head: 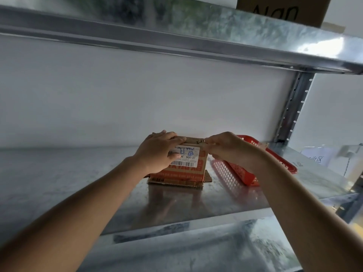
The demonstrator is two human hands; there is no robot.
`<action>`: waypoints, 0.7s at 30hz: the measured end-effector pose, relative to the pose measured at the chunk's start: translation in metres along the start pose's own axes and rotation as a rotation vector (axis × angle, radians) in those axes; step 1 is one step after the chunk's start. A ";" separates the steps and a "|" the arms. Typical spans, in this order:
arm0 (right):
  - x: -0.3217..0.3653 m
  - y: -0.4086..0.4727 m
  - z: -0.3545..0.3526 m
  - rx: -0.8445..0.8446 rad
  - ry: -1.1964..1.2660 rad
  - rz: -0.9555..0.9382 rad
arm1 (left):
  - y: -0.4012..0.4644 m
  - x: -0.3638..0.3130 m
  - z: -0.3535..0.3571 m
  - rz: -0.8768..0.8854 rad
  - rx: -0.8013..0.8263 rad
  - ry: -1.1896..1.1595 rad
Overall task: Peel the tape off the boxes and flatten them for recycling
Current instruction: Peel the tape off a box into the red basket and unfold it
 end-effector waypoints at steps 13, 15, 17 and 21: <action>-0.030 -0.006 0.023 -0.497 0.595 0.093 | 0.011 -0.029 0.002 -0.051 0.176 0.168; -0.036 -0.006 0.024 -0.531 0.581 0.124 | 0.010 -0.025 0.003 -0.041 0.148 0.180; -0.041 -0.006 0.022 -0.533 0.542 0.154 | 0.015 -0.020 0.003 -0.050 0.155 0.162; -0.052 -0.016 0.014 -0.537 0.436 0.169 | 0.024 -0.009 0.007 -0.082 0.154 0.136</action>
Point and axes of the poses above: each hand's wrist, its own y-axis towards the middle knuckle, its own z-axis out of the palm, x = y × z, the point moved 4 cm from there along y, towards the middle knuckle, and after that the axes turned 9 degrees about -y, right-handed, at the moved point
